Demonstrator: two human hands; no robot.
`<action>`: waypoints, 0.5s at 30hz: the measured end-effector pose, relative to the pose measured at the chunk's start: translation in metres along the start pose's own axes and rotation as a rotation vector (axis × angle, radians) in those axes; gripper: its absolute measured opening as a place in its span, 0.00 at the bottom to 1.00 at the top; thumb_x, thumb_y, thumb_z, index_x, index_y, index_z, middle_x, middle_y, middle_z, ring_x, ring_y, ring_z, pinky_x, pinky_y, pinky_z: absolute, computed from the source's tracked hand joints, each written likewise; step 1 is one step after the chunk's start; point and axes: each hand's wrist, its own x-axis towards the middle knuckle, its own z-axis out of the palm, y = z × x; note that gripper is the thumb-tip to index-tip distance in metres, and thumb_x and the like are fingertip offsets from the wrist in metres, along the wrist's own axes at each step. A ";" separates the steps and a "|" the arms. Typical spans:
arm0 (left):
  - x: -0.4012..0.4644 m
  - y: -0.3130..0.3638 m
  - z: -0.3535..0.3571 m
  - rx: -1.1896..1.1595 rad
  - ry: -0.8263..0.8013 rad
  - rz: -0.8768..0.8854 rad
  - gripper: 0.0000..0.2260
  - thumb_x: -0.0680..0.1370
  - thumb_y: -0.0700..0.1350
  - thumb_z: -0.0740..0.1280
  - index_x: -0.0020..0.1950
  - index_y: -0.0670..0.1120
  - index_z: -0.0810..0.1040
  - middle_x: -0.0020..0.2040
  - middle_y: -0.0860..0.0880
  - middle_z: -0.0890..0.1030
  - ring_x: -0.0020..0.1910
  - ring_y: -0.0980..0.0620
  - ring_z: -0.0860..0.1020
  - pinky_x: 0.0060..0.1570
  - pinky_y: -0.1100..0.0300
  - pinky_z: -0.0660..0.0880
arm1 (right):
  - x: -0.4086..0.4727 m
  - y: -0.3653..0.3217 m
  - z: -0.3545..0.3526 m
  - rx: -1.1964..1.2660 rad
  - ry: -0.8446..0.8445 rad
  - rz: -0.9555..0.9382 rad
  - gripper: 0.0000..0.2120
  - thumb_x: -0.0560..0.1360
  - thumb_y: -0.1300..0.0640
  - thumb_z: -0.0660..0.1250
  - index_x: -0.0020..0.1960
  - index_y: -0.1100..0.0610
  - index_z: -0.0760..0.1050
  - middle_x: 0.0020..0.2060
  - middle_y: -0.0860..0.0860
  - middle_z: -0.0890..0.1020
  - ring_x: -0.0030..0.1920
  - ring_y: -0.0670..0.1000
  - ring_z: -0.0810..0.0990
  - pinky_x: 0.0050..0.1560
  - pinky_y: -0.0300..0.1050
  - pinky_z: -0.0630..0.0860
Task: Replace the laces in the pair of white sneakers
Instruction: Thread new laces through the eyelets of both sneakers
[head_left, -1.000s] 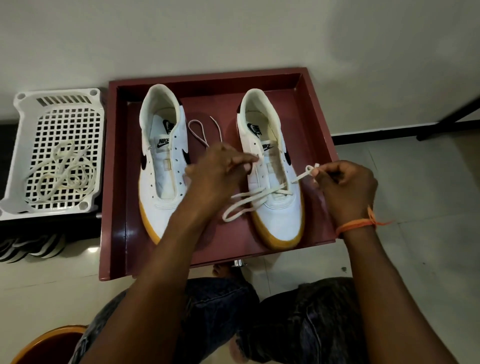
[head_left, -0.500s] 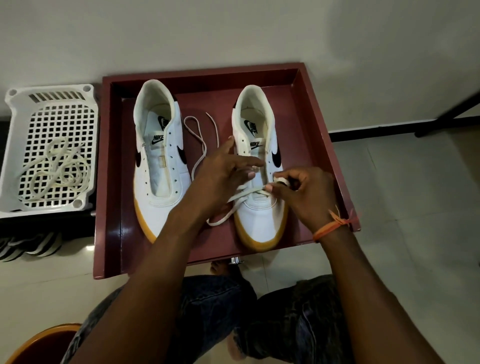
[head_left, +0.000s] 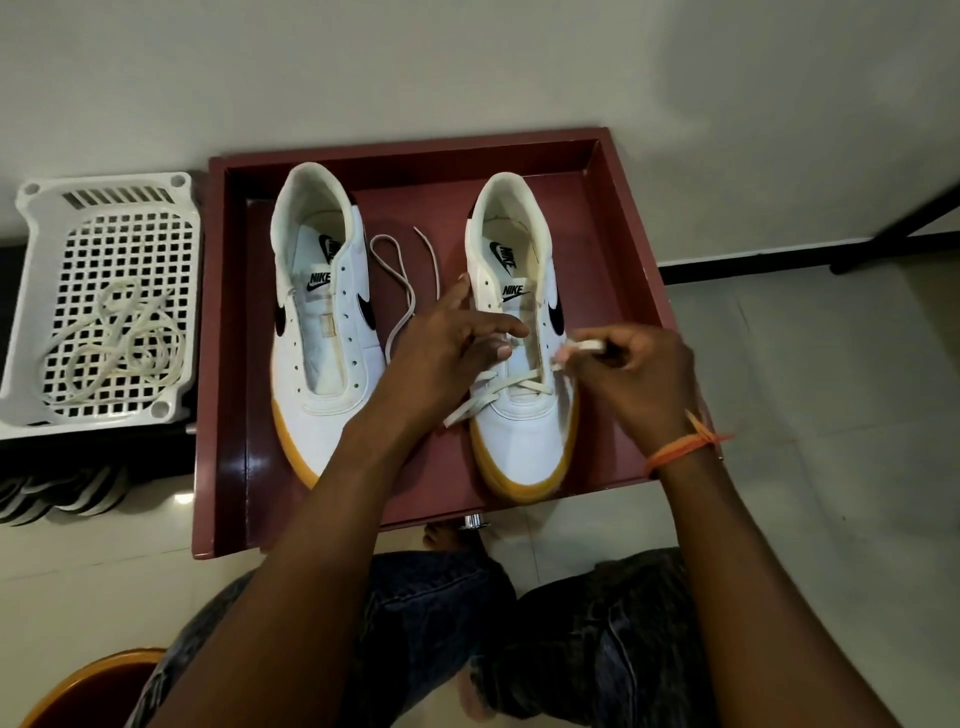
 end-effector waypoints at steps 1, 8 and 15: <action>0.000 0.001 0.000 0.000 0.000 -0.006 0.09 0.77 0.39 0.70 0.55 0.49 0.85 0.66 0.41 0.75 0.54 0.77 0.71 0.56 0.57 0.76 | -0.002 -0.001 0.005 -0.026 -0.059 -0.008 0.14 0.67 0.55 0.79 0.50 0.57 0.85 0.43 0.48 0.85 0.43 0.42 0.83 0.44 0.28 0.76; 0.003 -0.003 0.002 0.073 -0.002 0.013 0.09 0.77 0.40 0.70 0.54 0.51 0.85 0.67 0.42 0.74 0.48 0.68 0.77 0.53 0.61 0.77 | -0.003 -0.005 0.007 -0.106 -0.103 -0.052 0.07 0.67 0.56 0.79 0.40 0.59 0.85 0.34 0.51 0.83 0.35 0.49 0.81 0.37 0.38 0.77; 0.001 -0.007 0.000 0.051 -0.018 -0.009 0.09 0.77 0.42 0.70 0.53 0.55 0.84 0.70 0.45 0.74 0.55 0.76 0.72 0.57 0.65 0.73 | 0.009 0.015 -0.018 -0.364 0.266 -0.089 0.07 0.73 0.57 0.73 0.40 0.60 0.83 0.34 0.57 0.83 0.34 0.55 0.79 0.36 0.37 0.61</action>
